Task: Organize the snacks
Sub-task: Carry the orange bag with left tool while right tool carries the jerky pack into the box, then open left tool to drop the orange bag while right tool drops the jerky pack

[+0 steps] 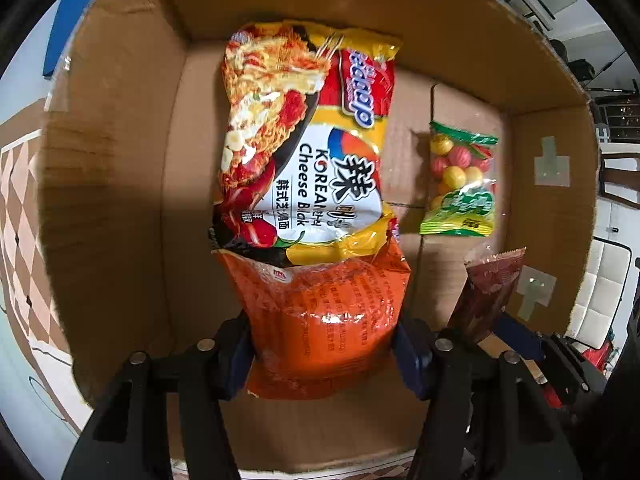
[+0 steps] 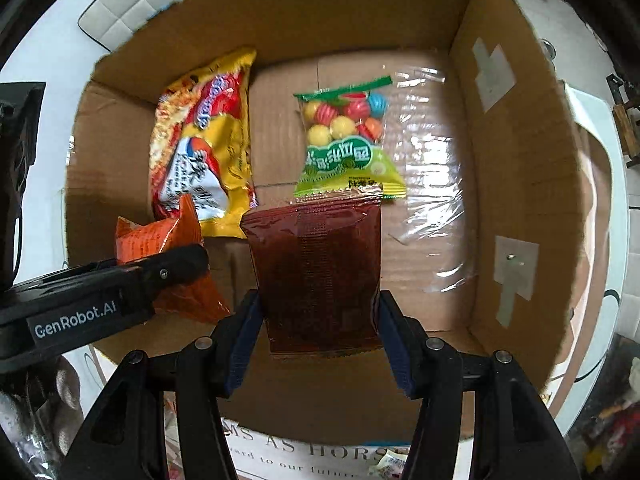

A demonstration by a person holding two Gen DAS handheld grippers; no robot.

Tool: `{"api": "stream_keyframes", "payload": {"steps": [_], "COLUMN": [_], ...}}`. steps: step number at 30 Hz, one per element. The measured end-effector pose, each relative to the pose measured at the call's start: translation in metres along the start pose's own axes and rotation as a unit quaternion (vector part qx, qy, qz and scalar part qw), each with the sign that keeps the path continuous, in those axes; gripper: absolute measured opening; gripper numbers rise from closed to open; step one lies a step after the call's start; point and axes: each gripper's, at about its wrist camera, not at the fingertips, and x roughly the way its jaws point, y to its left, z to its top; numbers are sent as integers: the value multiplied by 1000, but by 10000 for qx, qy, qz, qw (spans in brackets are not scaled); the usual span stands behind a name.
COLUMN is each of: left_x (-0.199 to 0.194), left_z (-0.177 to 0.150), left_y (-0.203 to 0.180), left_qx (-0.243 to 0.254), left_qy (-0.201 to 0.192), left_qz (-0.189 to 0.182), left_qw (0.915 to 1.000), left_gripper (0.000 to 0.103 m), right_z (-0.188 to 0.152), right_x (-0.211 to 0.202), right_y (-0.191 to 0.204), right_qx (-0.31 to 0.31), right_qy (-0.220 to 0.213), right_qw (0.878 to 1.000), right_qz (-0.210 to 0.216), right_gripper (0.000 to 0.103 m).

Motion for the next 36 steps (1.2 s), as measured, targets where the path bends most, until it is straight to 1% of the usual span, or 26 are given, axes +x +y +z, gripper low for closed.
{"api": "stream_keyframes", "payload": {"steps": [4,5,6,7,8,12,17,19,20,21,24,26,29,31,36], "left_x": [5,5,5,4,3,-11,-27,-36,-42,-47,-64,-73,-87,-97,-118], "left_z": [-3,-4,-4,-3,-3,-5,-9,-15,-20,-24,-40,-49,-69,-80,-116], "left_y": [5,7,8,10,11,14,10,6,4,2,-7,-10,-17,-19,-23], "left_qx": [-90,-124,-127,-113,-95,1,41,89,121,122,196,253,329,356,407], "left_qy": [44,28,20,10,-9,-206,-417,-599,-756,-877,-1272,-1482,-1847,-2013,-2486], "left_qz": [28,90,184,347,413,537,544,521,432,434,453,557,661,692,815], "left_qw": [9999,9999,9997,9993,9991,9983,9976,9968,9961,9951,9907,9871,9800,9764,9643], "left_gripper": [59,63,68,81,87,87,87,87,87,87,87,87,87,87,87], "right_z": [5,7,8,8,8,8,8,4,2,0,-9,-19,-31,-41,-74], "right_x": [14,16,20,23,24,20,9,0,-5,-10,-30,-43,-62,-72,-103], "right_y": [1,1,2,2,1,0,3,7,7,8,11,13,11,12,15], "right_qx": [-73,-83,-101,-93,-69,-71,-85,-142,-182,-205,-307,-349,-348,-372,-455], "right_qy": [143,187,288,345,372,308,156,15,-40,-118,-490,-708,-948,-1097,-1462], "right_qw": [9999,9998,9995,9994,9993,9993,9994,9992,9991,9989,9966,9946,9927,9910,9859], "right_qz": [10,-1,-25,-28,-20,-181,-309,-374,-383,-408,-580,-668,-665,-678,-679], "right_gripper": [61,62,70,86,91,92,92,93,93,93,93,93,93,93,93]}}
